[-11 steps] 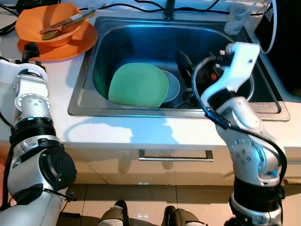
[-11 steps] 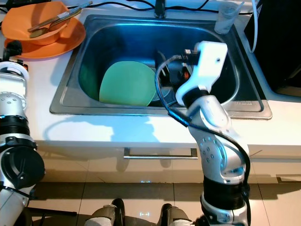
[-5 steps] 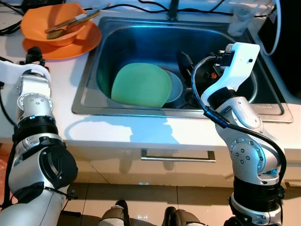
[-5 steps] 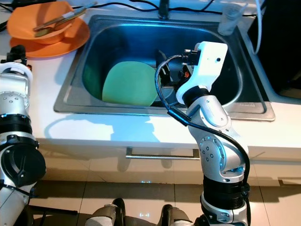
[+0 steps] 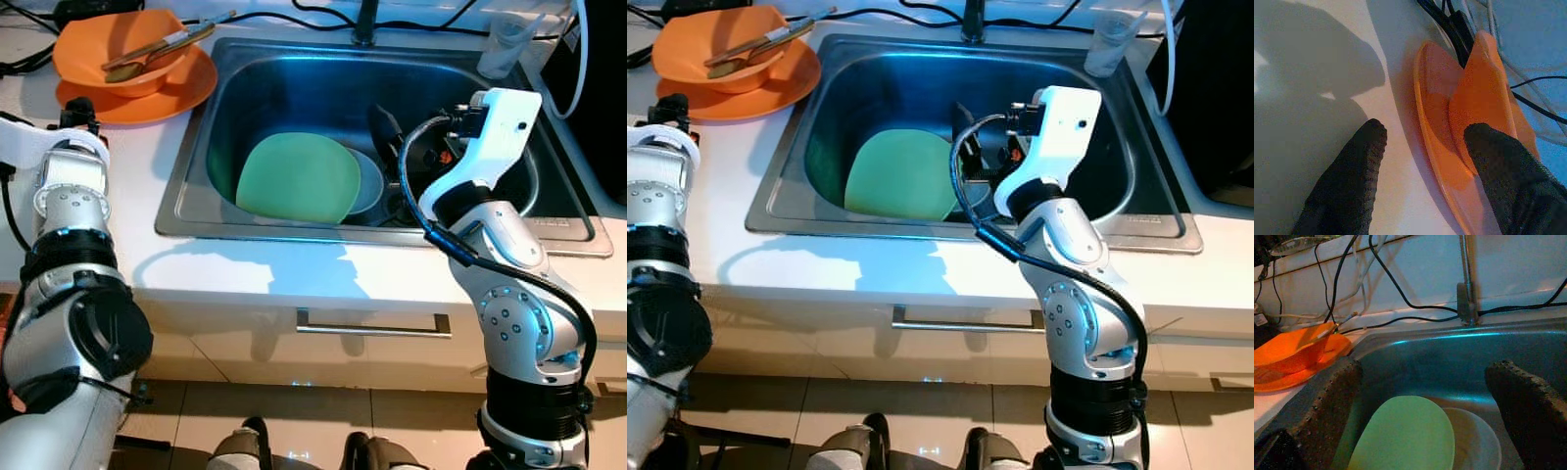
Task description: Kitchen organization
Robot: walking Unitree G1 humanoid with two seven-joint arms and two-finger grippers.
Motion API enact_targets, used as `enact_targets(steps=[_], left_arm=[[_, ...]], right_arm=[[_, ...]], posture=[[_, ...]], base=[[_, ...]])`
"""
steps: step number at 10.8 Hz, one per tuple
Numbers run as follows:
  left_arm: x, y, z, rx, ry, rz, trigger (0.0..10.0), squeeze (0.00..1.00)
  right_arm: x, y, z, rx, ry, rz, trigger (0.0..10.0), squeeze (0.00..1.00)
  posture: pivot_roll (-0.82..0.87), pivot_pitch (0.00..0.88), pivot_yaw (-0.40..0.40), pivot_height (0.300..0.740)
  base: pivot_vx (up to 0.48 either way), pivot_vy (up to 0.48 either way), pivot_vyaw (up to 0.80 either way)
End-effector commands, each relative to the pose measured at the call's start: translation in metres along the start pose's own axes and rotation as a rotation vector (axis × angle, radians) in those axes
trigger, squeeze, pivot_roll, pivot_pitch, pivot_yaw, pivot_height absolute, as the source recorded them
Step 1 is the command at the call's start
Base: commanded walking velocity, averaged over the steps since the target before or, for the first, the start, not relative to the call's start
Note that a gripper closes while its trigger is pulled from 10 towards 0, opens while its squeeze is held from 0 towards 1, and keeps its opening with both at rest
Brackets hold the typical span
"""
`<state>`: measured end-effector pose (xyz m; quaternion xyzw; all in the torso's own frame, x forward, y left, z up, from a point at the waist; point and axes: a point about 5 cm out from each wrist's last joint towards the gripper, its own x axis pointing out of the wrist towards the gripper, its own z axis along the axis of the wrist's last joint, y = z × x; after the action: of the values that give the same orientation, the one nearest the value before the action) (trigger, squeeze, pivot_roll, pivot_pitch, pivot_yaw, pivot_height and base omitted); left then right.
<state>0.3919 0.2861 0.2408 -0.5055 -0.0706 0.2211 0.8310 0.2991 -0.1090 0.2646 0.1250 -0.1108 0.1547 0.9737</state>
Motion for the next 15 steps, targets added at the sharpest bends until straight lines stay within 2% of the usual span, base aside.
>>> enact_targets(steps=[1,2,3,4,5,11,12,13,15], left_arm=[[-0.008,0.058,-0.059,0.025,0.259,0.244,10.0,0.0],[-0.007,0.057,-0.06,0.021,0.261,0.24,4.4,0.0],[-0.007,0.054,-0.063,0.014,0.265,0.23,0.0,0.0],[-0.008,0.052,-0.066,0.012,0.279,0.22,1.5,0.0],[-0.009,0.051,-0.071,0.013,0.296,0.216,10.0,0.0],[-0.012,0.054,-0.087,-0.024,0.339,0.173,10.0,0.0],[-0.012,0.054,-0.086,-0.031,0.331,0.167,7.3,0.0],[-0.012,0.057,-0.086,-0.022,0.331,0.17,0.0,0.0],[-0.012,0.056,-0.085,-0.02,0.33,0.168,0.0,0.0]], right_arm=[[-0.003,-0.002,0.004,-0.01,-0.02,-0.02,10.0,0.0],[-0.005,-0.004,0.006,-0.016,-0.025,-0.033,10.0,0.0],[-0.008,-0.005,0.007,-0.024,-0.031,-0.045,10.0,0.0],[-0.009,-0.006,0.008,-0.029,-0.035,-0.054,10.0,0.0],[-0.01,-0.007,0.009,-0.033,-0.037,-0.058,10.0,0.0],[-0.017,-0.01,0.015,-0.069,-0.043,-0.073,10.0,0.0],[-0.018,-0.01,0.016,-0.073,-0.042,-0.076,10.0,0.0],[-0.019,-0.011,0.017,-0.076,-0.042,-0.079,10.0,0.0],[-0.021,-0.011,0.018,-0.084,-0.039,-0.092,10.0,0.0]], posture=[[-0.2,0.251,-0.034,0.74],[-0.21,0.249,-0.028,0.74],[-0.21,0.249,-0.028,0.74],[-0.23,0.247,-0.013,0.74],[-0.24,0.245,-0.007,0.74],[-0.29,0.244,-0.005,0.74],[-0.3,0.246,-0.005,0.74],[-0.3,0.249,-0.003,0.74],[-0.32,0.258,0.001,0.74]], base=[[0.0,0.0,0.0],[0.0,0.0,0.0],[0.0,0.0,0.0],[0.0,0.0,0.0],[0.0,0.0,0.0],[0.0,0.0,0.0],[0.0,0.0,0.0],[0.0,0.0,0.0],[0.0,0.0,0.0]])
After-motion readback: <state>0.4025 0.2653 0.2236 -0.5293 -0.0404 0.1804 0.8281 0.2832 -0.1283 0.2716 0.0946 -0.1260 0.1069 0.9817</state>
